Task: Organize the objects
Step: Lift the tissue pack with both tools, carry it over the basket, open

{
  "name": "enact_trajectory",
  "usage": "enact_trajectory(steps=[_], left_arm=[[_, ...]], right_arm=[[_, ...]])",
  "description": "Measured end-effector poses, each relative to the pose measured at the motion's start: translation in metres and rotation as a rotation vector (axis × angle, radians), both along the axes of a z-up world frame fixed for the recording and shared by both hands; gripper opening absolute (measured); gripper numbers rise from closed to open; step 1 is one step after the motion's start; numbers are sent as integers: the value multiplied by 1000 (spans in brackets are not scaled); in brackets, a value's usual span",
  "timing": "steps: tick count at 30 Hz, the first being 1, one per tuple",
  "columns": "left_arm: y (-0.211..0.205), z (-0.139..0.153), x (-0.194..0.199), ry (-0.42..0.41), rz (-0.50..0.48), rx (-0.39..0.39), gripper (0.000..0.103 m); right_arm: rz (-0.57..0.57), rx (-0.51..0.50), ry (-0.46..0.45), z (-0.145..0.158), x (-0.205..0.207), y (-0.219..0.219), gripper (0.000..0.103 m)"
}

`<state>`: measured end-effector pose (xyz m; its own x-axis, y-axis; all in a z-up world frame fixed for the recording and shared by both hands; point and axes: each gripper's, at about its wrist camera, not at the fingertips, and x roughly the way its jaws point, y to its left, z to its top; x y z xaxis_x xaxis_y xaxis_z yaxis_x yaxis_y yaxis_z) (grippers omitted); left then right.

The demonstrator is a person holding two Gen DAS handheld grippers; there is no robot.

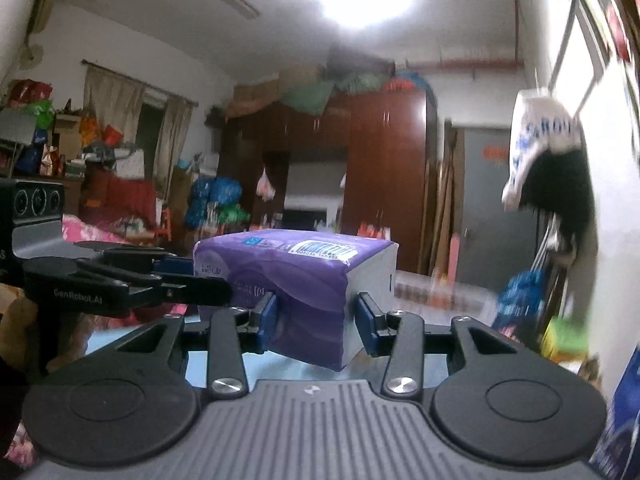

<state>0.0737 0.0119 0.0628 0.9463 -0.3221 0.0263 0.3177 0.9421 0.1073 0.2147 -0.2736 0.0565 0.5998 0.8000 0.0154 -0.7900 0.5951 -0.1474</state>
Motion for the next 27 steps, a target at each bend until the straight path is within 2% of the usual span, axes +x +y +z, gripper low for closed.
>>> enact_trajectory(steps=[5,8,10,14,19,23,27], left_arm=[[2,58,30,-38,3,11,52],[5,80,58,-23,1,-4,52],[10,85,80,8,-4,-21,52],[23,76,134,121,-8,-70,52],[43,48,191,270,-18,-192,52],[40,33,214,338,33,-159,53],[44,33,232,390,78,-147,54]], right_arm=[[-31,4,-56,55,24,16,45],[-41,-3,-33,79,49,28,45],[-51,-5,-3,82,67,30,45],[-81,-48,112,72,118,46,45],[-110,-76,260,46,165,57,45],[-133,-102,330,29,185,68,45],[-137,-122,380,23,194,77,45]])
